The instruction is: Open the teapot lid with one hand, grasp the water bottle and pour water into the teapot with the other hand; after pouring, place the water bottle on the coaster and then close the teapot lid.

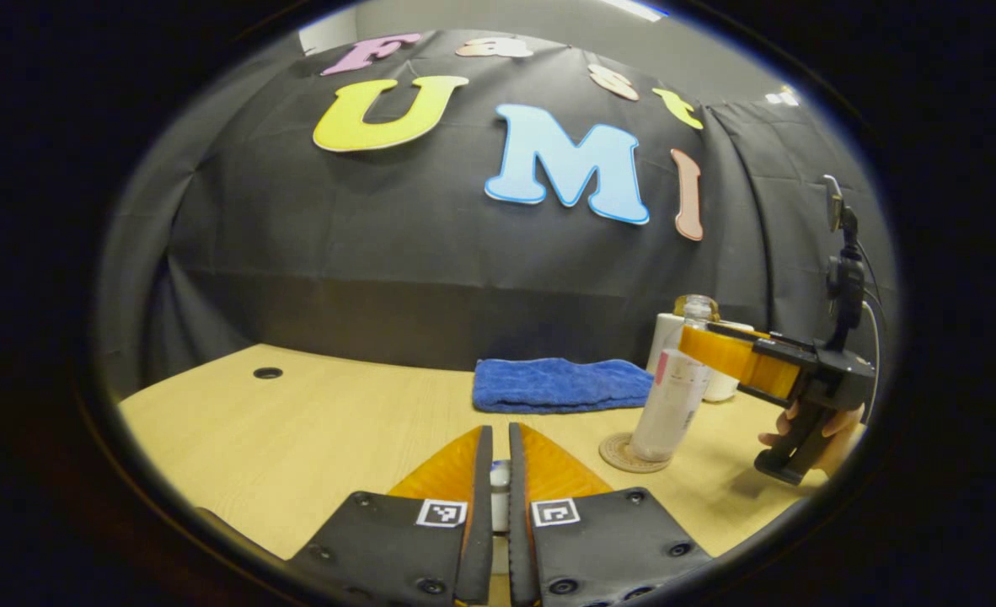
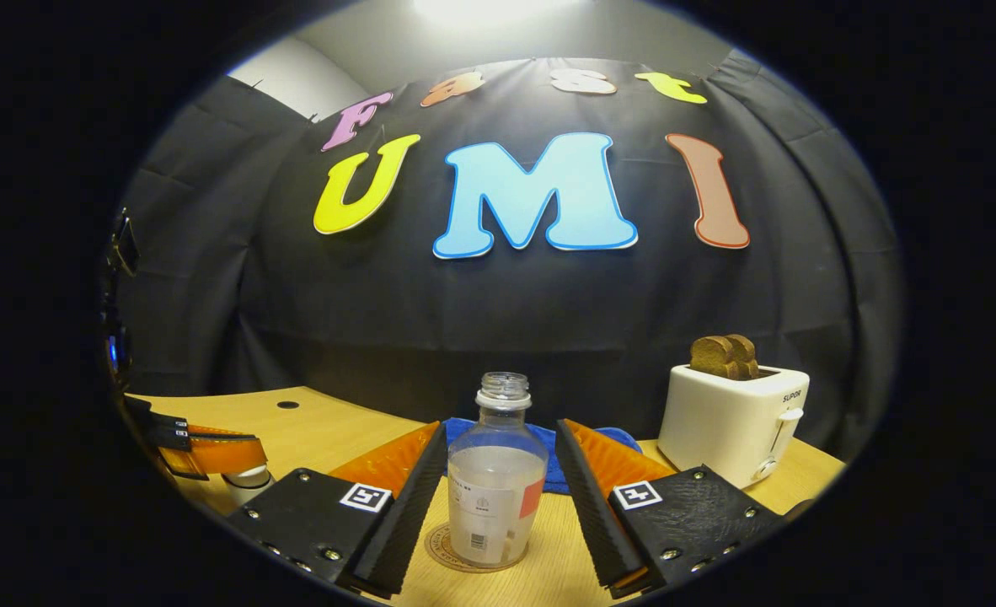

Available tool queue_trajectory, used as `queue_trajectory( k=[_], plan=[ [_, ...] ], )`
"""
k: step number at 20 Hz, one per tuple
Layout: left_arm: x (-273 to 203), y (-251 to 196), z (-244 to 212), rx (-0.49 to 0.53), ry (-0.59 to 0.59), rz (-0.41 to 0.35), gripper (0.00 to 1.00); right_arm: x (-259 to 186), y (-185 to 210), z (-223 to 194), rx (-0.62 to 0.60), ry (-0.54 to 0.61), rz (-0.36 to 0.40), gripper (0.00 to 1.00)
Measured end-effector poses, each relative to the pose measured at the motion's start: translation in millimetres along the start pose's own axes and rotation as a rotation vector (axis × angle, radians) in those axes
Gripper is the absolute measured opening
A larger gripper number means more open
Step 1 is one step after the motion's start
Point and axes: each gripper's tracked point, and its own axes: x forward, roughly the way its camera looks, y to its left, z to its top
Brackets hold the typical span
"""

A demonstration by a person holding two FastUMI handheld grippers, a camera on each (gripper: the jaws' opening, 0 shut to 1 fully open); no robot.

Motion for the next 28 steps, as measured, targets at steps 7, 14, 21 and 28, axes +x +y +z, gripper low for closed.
queue_trajectory(
  k=[7, 14, 21, 28],
  plan=[
    [1, -3, -1, 0.036, -0.008, 0.011, 0.19, -12, -7, 19, -0.017, -0.039, -0.012, 0.81],
    [-2, -2, 3, 0.056, -0.028, 0.027, 0.54, -22, -14, 30, -0.024, -0.064, -0.025, 0.81],
    [-26, 4, 2, 0.043, -0.04, 0.066, 0.81, -70, -6, 19, -0.018, -0.022, -0.068, 0.81],
    [-93, 12, 5, 0.022, -0.1, 0.134, 0.91, -154, 20, -22, 0.019, 0.065, -0.157, 0.81]
  ],
)
